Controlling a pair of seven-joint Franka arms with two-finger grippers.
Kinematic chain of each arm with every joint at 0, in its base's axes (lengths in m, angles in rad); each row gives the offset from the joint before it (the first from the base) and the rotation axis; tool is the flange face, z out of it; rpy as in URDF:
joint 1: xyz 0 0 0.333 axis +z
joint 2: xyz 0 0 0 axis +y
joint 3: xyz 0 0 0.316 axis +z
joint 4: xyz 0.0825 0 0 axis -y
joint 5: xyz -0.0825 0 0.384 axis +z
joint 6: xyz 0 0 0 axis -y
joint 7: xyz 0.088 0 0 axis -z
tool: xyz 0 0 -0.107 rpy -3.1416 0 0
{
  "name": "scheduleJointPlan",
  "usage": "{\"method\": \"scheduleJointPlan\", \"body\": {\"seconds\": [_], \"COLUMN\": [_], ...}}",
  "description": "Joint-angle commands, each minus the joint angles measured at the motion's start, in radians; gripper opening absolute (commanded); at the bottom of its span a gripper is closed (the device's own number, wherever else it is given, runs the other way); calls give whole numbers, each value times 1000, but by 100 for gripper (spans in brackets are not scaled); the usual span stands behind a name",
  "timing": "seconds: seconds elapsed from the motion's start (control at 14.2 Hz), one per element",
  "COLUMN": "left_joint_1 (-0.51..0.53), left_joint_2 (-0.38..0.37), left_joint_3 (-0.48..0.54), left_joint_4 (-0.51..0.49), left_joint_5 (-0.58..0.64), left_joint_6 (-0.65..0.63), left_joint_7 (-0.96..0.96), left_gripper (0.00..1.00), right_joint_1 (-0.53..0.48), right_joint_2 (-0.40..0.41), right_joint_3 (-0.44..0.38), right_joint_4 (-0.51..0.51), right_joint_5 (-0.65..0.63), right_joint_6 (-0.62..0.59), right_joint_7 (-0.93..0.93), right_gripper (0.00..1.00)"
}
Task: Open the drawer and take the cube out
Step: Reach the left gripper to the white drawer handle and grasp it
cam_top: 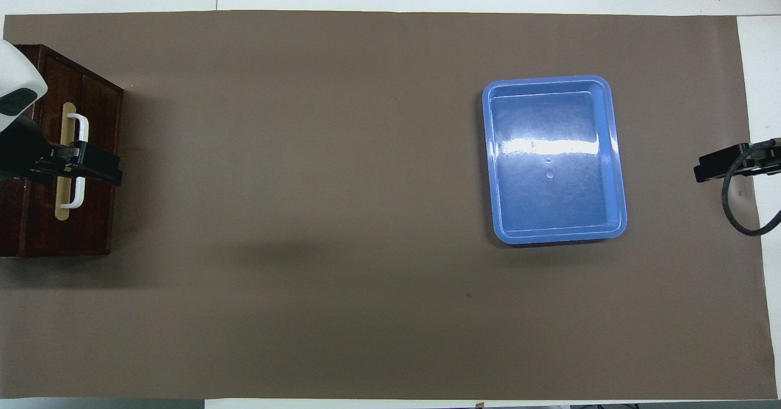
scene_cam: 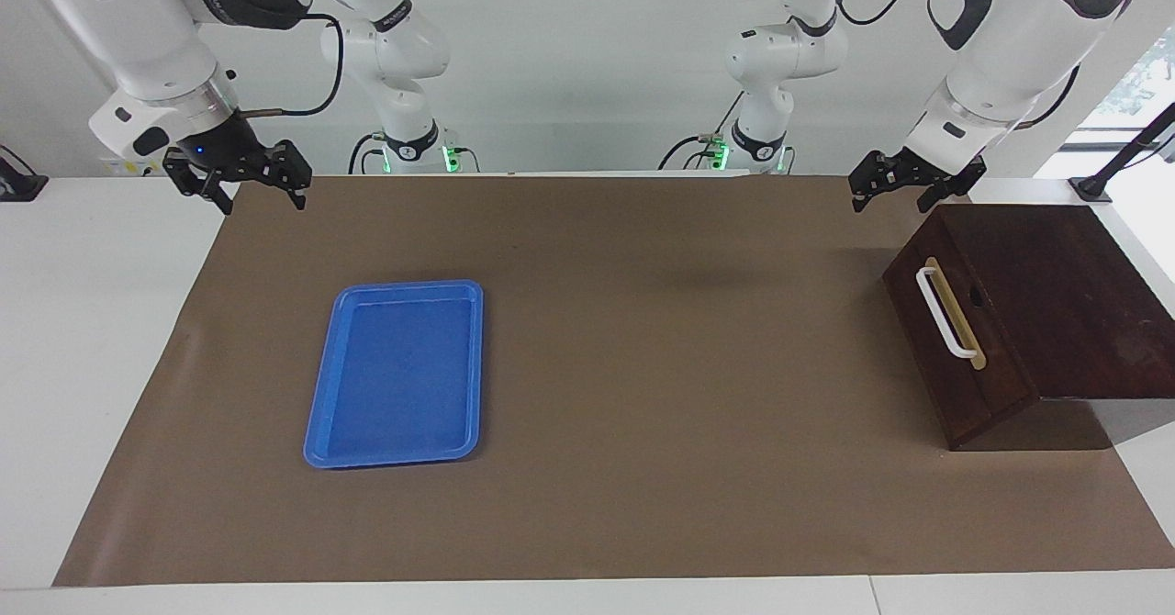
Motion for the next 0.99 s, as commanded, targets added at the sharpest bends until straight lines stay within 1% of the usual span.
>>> {"method": "scheduleJointPlan", "body": {"seconds": [0.0,0.07,0.14,0.28,0.56,0.63,0.7,0.77,0.85,0.92], "left_joint_1": [6,-6,5,-1,-4,-10,-23,-41,-47,-47], "left_joint_2": [1,-7,-10,-18,-18,-21,-37,-56,-70,-67], "left_joint_3": [-3,-2,-5,-7,-5,-6,-11,-13,-11,-11], "left_joint_4": [15,14,14,1,-6,-20,-61,-116,-167,-193], "left_joint_5": [-4,-4,-6,-6,-1,31,108,176,219,239], "left_joint_6": [-10,-11,-11,15,38,47,96,172,237,274], "left_joint_7": [6,6,9,4,-14,-8,0,11,20,18], "left_gripper": [100,100,100,100,100,100,100,100,100,100], "right_joint_1": [-8,-8,-8,-7,-10,-10,-10,-10,-10,-10], "right_joint_2": [-19,-19,-19,-19,-19,-19,-19,-19,-19,-19], "right_joint_3": [8,8,8,8,7,8,7,7,8,8], "right_joint_4": [-18,-18,-18,-18,-18,-18,-18,-18,-18,-18], "right_joint_5": [1,1,1,1,1,1,1,1,1,1], "right_joint_6": [-8,-8,-8,-8,-8,-8,-8,-8,-8,-8], "right_joint_7": [14,14,14,14,14,14,14,14,14,14], "right_gripper": [100,100,100,100,100,100,100,100,100,100]}}
